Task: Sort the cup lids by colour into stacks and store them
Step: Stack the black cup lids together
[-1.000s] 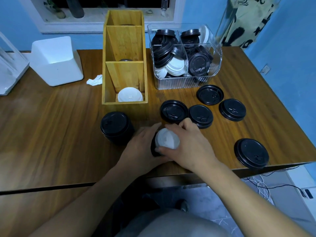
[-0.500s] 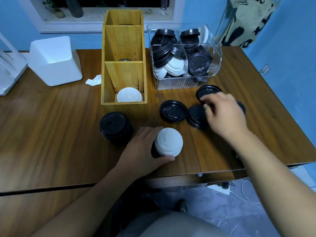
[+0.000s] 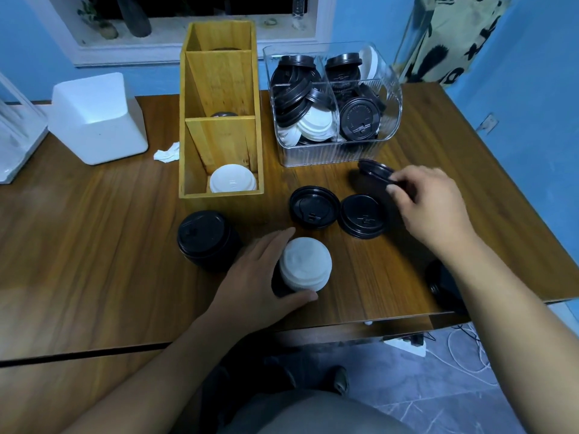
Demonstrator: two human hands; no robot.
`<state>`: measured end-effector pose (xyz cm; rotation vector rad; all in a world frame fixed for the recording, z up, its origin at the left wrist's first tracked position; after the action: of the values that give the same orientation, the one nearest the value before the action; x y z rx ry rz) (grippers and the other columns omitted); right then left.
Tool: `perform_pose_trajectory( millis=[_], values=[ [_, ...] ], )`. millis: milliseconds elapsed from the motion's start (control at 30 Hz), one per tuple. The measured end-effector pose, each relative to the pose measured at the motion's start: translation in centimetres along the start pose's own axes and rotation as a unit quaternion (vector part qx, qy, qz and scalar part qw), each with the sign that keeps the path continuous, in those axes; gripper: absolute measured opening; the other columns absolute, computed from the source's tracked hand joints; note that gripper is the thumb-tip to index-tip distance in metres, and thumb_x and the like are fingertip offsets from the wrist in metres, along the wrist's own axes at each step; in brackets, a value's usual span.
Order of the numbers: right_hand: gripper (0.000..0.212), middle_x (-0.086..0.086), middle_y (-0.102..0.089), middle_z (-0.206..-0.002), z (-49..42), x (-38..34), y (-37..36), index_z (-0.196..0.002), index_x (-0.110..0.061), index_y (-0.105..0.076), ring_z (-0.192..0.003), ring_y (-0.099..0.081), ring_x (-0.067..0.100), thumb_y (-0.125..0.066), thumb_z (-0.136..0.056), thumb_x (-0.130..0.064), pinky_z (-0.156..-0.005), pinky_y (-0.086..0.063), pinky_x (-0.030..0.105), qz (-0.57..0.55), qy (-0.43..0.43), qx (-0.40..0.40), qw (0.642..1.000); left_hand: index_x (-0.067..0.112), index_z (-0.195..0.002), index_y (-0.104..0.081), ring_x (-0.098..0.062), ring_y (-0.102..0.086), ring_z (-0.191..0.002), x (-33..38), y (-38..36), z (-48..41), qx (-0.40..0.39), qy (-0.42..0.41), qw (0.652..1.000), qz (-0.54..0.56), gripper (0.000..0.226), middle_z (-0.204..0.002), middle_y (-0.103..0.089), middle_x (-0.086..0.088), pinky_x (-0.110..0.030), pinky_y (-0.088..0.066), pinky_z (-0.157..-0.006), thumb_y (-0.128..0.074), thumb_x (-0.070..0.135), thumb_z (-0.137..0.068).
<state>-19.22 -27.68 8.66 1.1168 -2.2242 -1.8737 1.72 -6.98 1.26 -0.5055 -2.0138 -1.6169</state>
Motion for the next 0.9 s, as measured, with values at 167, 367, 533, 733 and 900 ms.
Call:
perform_pose_trajectory(
  millis=[167, 367, 533, 733, 900],
  values=[
    [0.008, 0.006, -0.071, -0.083, 8.0, -0.2, 0.2, -0.097, -0.020, -0.067, -0.076, -0.066, 0.020, -0.060, -0.101, -0.021, -0.076, -0.052, 0.034, -0.355, -0.141, -0.015, 0.924, 0.027, -0.145, -0.050, -0.007, -0.043, -0.138, 0.4, 0.4, 0.1, 0.027, -0.045, 0.999, 0.012, 0.075, -0.152, -0.046, 0.014, -0.039, -0.047, -0.109, -0.065, 0.068, -0.084],
    [0.020, 0.025, -0.072, -0.090, 14.1, -0.4, -3.8, -0.101, 0.000, -0.064, -0.085, -0.073, 0.028, -0.053, -0.102, -0.017, -0.070, -0.060, 0.027, -0.555, -0.331, -0.140, 0.750, 0.021, -0.131, -0.068, -0.014, -0.051, -0.133, 0.4, 0.2, 0.2, 0.048, -0.093, 0.994, 0.022, 0.057, -0.147, -0.054, 0.004, -0.037, -0.051, -0.104, -0.069, 0.057, -0.087],
    [0.027, 0.019, -0.076, -0.091, 14.9, -0.8, -3.6, -0.096, 0.004, -0.072, -0.073, -0.072, 0.027, -0.057, -0.101, -0.018, -0.064, -0.058, 0.034, -0.461, -0.319, -0.173, 0.810, 0.019, -0.131, -0.069, -0.023, -0.056, -0.128, 0.7, -0.3, 0.7, 0.066, -0.128, 0.989, -0.042, 0.052, -0.147, -0.055, -0.005, -0.042, -0.056, -0.095, -0.067, 0.053, -0.092],
    [0.033, 0.007, -0.073, -0.068, 14.2, -0.4, -1.4, -0.075, -0.011, -0.073, -0.057, -0.068, 0.026, -0.065, -0.097, -0.034, -0.063, -0.059, 0.040, -0.256, -0.256, -0.205, 0.909, 0.015, -0.137, -0.063, -0.027, -0.051, -0.135, 1.1, 0.0, 0.8, 0.069, -0.102, 0.988, -0.097, 0.051, -0.153, -0.049, -0.009, -0.044, -0.053, -0.102, -0.059, 0.047, -0.098],
    [0.006, -0.014, -0.064, -0.069, 12.7, -1.2, 2.2, -0.085, -0.034, -0.069, -0.064, -0.059, 0.006, -0.073, -0.088, -0.036, -0.056, -0.043, 0.017, -0.097, -0.045, -0.107, 0.989, 0.008, -0.132, -0.062, -0.027, -0.036, -0.148, 1.1, 0.1, 1.0, 0.073, -0.089, 0.989, -0.096, 0.046, -0.157, -0.042, -0.011, -0.045, -0.042, -0.114, -0.060, 0.038, -0.097]
  ],
)
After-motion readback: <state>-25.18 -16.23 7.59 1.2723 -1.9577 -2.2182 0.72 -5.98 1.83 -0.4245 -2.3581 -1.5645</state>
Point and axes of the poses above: each hand's wrist, its own z-axis away from the middle knuckle, its own y-axis out of the back of the hand, x = y × z, the point moved 6 cm from there along -z, towards the middle knuckle
